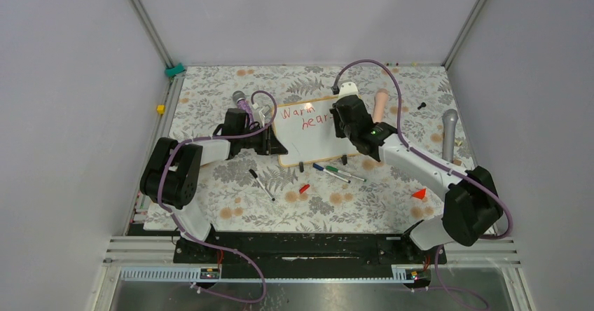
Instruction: Write a sentence on the whiteboard
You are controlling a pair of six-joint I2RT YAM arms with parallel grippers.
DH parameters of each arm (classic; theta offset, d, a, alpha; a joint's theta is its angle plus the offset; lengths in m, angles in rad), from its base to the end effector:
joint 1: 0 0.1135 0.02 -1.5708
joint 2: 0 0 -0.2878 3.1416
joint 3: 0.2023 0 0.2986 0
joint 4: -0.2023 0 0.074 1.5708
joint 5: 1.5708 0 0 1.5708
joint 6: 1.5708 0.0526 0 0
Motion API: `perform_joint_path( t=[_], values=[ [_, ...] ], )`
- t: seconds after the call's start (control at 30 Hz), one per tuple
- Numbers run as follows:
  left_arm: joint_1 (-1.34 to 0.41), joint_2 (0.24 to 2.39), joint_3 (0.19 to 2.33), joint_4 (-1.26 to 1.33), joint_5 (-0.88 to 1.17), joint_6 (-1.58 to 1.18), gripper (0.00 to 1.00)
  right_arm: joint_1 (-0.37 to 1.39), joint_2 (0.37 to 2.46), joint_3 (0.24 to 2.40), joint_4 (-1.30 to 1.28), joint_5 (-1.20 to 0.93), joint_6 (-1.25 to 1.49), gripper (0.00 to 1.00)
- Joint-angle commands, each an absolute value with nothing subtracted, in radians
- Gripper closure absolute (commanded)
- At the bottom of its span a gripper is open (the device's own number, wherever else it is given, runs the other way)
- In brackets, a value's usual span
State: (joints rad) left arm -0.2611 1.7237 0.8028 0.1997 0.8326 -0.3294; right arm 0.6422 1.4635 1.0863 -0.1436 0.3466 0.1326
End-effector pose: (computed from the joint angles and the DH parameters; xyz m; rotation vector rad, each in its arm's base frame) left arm 0.3481 -0.1333 0.1291 0.3754 2.2790 -1.2562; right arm 0.3233 0.2195 0.2862 -0.3154 2.0355 0.1163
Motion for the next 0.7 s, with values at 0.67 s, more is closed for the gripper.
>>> perform_joint_path(
  t=[0.67],
  values=[
    [-0.264, 1.746, 0.825, 0.174, 0.783, -0.324, 1.0, 0.637, 1.426, 1.072, -0.173, 0.403, 0.139, 1.0]
  ],
)
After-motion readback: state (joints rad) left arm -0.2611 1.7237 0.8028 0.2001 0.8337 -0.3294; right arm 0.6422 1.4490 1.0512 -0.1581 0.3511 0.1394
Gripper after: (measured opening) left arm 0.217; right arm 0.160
